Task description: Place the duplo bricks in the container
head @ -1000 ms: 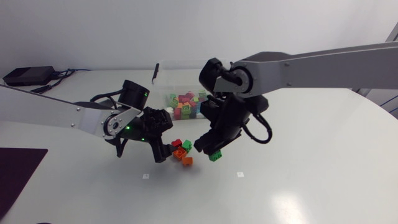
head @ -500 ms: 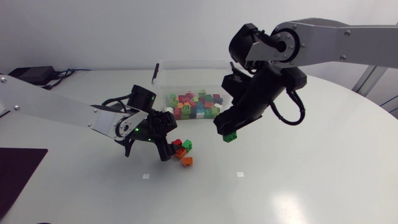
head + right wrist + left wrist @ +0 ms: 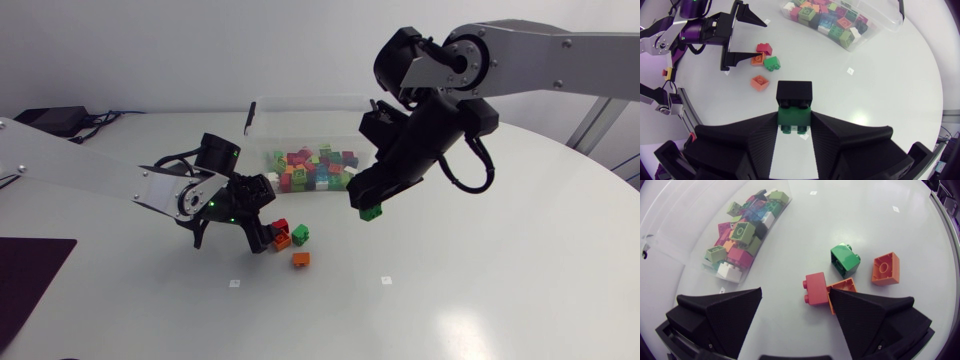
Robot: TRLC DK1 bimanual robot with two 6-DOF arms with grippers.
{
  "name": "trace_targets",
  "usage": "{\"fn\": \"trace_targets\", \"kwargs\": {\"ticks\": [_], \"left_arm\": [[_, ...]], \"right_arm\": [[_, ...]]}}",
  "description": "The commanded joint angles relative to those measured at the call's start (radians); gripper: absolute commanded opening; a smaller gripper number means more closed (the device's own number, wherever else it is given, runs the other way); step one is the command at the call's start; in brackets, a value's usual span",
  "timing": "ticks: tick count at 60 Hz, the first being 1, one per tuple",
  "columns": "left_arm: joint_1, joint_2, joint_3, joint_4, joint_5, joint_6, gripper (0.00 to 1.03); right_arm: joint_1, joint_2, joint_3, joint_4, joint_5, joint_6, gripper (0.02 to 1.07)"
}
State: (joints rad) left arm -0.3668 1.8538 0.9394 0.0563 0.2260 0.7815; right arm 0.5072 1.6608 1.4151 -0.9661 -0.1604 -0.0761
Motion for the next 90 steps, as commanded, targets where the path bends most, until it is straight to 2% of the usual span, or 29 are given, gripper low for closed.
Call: {"fn": "trace_targets", "kwargs": {"ticks": [1, 5, 17, 27, 37, 43, 64, 81, 87, 90], "left_arm": [[0.009, -0.021, 0.036, -0.018, -0.001, -0.022, 0.93], [0.009, -0.022, 0.035, -0.050, 0.003, -0.021, 0.93], [-0.012, -0.119, -0.050, -0.053, 0.009, -0.033, 0.93], [-0.023, -0.217, -0.065, -0.128, 0.036, -0.082, 0.93], [-0.084, -0.208, -0.091, -0.154, 0.009, -0.130, 0.93], [-0.090, -0.182, -0.093, -0.159, -0.011, -0.143, 0.93], [-0.077, -0.080, -0.139, -0.154, -0.031, -0.137, 0.91], [-0.070, 0.004, -0.099, -0.053, -0.037, -0.146, 0.91], [-0.066, 0.018, -0.077, -0.044, -0.033, -0.149, 0.77], [-0.061, 0.024, -0.067, -0.044, -0.030, -0.157, 0.63]], "right_arm": [[-0.012, -0.006, 0.016, -0.016, -0.005, -0.019, 0.30], [-0.015, -0.009, 0.015, -0.017, -0.007, -0.022, 0.30], [-0.015, -0.016, 0.002, -0.022, -0.008, -0.027, 0.30], [-0.015, -0.018, 0.016, -0.025, -0.016, -0.028, 0.30], [-0.021, -0.029, 0.076, -0.034, -0.019, -0.025, 0.30], [-0.033, -0.032, 0.120, -0.049, -0.021, -0.024, 0.30], [-0.075, -0.041, 0.159, -0.065, -0.051, -0.025, 0.30], [-0.091, -0.010, 0.228, -0.063, -0.073, -0.025, 0.30], [-0.104, 0.022, 0.281, -0.063, -0.085, -0.025, 0.30], [-0.113, 0.036, 0.308, -0.062, -0.096, -0.025, 0.30]]}}
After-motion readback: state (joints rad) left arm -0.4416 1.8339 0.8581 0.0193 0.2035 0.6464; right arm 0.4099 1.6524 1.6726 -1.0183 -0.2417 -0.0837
